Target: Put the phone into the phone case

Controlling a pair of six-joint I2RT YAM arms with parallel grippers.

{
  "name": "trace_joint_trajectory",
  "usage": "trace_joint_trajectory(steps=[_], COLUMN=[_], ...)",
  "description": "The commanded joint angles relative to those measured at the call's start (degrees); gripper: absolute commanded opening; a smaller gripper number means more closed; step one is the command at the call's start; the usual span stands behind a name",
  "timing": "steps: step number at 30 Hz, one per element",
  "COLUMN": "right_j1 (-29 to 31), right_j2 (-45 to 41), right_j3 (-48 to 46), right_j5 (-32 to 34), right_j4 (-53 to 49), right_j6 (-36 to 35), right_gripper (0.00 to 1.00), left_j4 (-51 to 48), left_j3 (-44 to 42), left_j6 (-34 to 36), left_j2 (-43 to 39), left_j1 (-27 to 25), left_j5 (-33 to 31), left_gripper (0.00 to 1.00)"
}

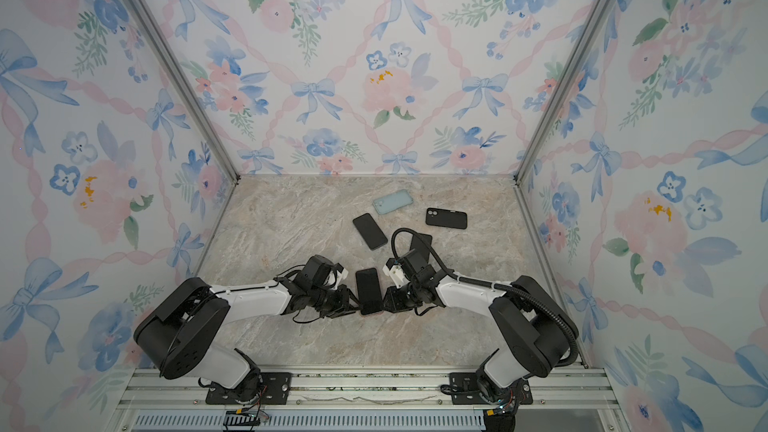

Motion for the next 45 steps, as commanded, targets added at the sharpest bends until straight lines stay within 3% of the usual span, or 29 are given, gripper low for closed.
trace_joint_trajectory(steps=[1,18,39,45], right_j1=[-0.76,0.28,4.14,3.31], right_j2=[1.11,3.89,8.81,2.51], right_j3=[-0.79,-1.93,-1.58,0.88], right_j5=[-1.40,-2.95,-1.40,3.20], right_j4=[1.55,5.38,8.34,-1.12], right_j6=[0.09,1.90,3.82,1.59], right_gripper=[0.21,0.08,0.07,0.14], left_j4=[0.00,3.94,4.91,1.15], left_j3=[-0.22,0.10,-0.04,-0.44], left_j6=[1.66,0.37,-0.11,0.11], left_j2=[2.01,5.54,5.14,2.99], left_j1=[0.30,-0.75,-0.84,-0.84], left_j5=[0.87,3.02,3.70,2.11], left_gripper=[0.34,0.31,0.30,0.29])
